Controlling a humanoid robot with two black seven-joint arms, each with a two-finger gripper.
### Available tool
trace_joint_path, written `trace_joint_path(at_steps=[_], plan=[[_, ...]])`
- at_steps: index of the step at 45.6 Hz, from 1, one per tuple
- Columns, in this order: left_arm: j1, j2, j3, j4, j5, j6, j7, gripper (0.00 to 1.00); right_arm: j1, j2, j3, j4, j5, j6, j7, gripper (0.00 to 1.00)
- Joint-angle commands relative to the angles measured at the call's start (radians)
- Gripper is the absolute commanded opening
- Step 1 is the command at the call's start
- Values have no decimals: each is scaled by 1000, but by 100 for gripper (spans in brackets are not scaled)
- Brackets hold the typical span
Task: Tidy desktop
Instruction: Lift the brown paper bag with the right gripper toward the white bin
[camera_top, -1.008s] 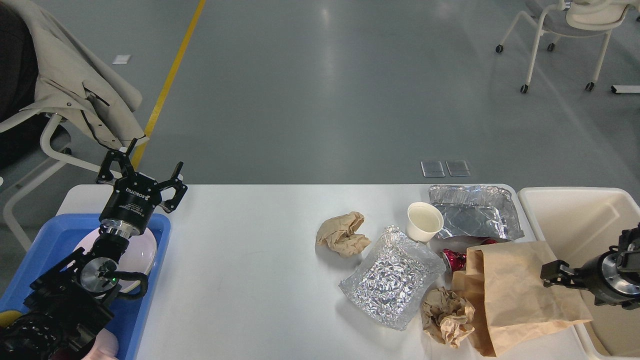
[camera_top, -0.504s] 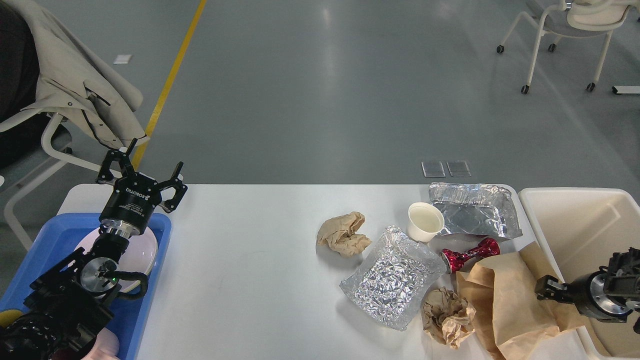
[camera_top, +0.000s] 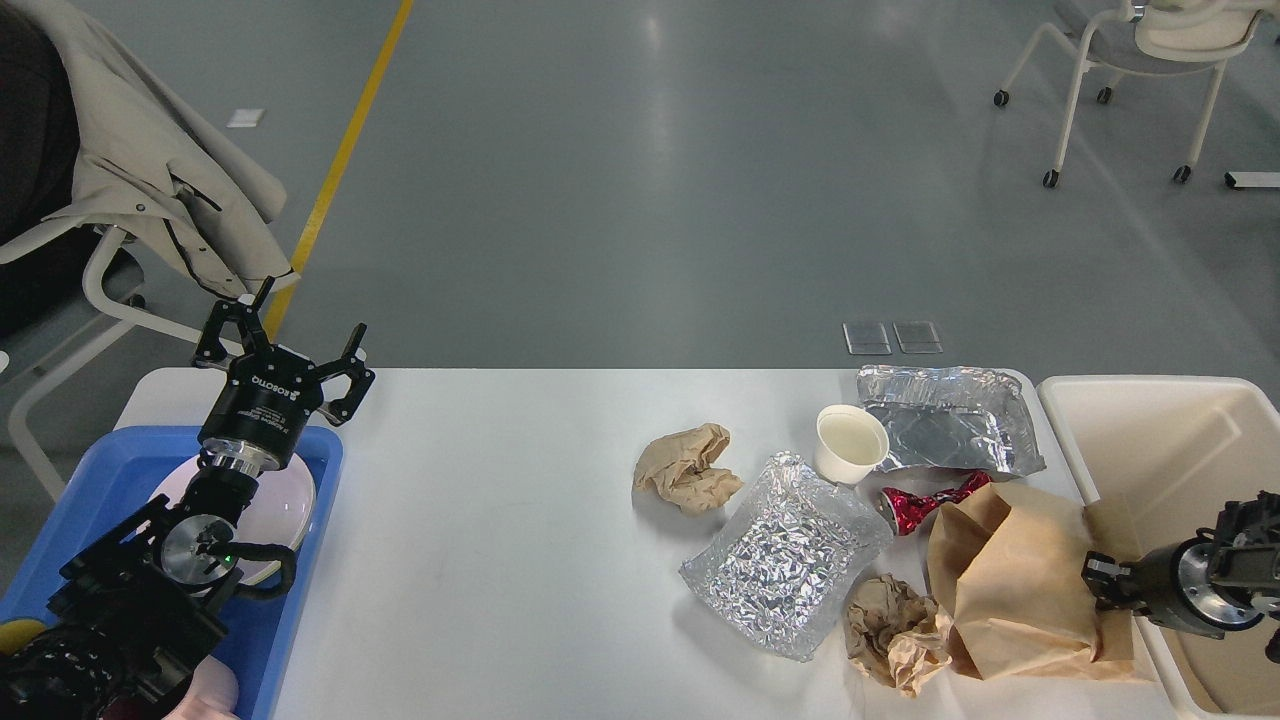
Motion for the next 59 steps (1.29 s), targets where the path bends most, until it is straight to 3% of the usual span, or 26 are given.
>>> trace_joint_path(at_steps=[1, 7, 14, 26, 35, 49, 54, 59], plan=[[-1, 0, 0, 0, 0, 0, 0, 100, 67, -36, -14, 16, -8, 32, 17, 0], [0, -1, 0, 0, 0, 0, 0, 100, 215, -108, -67, 75, -29, 108, 23, 0], [-1, -1, 0, 0, 0, 0, 0, 100, 540, -225, -157, 207, -130, 238, 34, 0], [0, 0, 0, 0, 0, 0, 0, 100, 1191, -369, -199, 214, -339, 776, 61, 0], [0, 0, 0, 0, 0, 0, 0, 100, 1377, -368, -192, 174, -425, 776, 64, 0], [0, 0, 0, 0, 0, 0, 0, 100, 1365, -375, -191, 148, -469, 776, 58, 0], [0, 0, 0, 0, 0, 0, 0, 100, 1244, -385, -192, 108, -523, 769, 57, 0], [0, 0, 0, 0, 0, 0, 0, 100, 967, -375, -196, -16, -537, 507, 58, 0]])
